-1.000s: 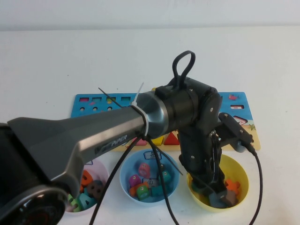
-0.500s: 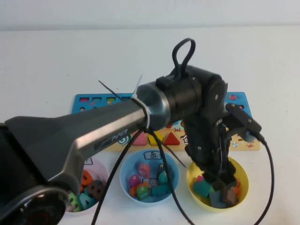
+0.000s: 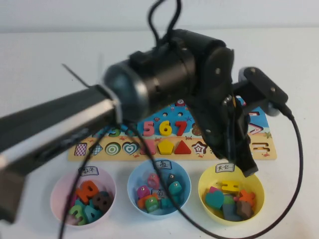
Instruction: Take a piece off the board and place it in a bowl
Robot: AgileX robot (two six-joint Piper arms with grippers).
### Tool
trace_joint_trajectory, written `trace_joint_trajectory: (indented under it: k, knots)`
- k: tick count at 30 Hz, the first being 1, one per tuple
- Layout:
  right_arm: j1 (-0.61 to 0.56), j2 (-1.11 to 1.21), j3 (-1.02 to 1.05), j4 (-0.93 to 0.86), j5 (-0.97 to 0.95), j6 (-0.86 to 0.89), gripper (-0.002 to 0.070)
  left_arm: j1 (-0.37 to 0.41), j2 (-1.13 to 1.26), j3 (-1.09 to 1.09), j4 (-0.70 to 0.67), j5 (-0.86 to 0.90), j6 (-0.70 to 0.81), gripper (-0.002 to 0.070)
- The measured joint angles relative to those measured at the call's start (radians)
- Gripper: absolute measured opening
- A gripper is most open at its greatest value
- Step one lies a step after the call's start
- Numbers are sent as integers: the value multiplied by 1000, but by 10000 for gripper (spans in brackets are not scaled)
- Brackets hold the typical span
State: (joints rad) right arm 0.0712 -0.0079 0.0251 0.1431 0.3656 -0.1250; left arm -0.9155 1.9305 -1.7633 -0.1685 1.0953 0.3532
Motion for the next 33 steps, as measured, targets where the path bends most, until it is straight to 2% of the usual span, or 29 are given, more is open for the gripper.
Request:
trace_joint_trajectory:
  k: [7, 21, 27, 33]
  knots:
    - [0, 0, 0, 0, 0, 0, -17, 0, -286, 279, 31, -189, 1, 0]
    - [0, 0, 0, 0, 0, 0, -17, 0, -946, 1038, 31, -769, -5, 0]
    - [0, 0, 0, 0, 0, 0, -16, 0, -1104, 1208, 25, -806, -9, -1]
    - [0, 0, 0, 0, 0, 0, -17, 0, -1137, 1248, 23, -807, -12, -1]
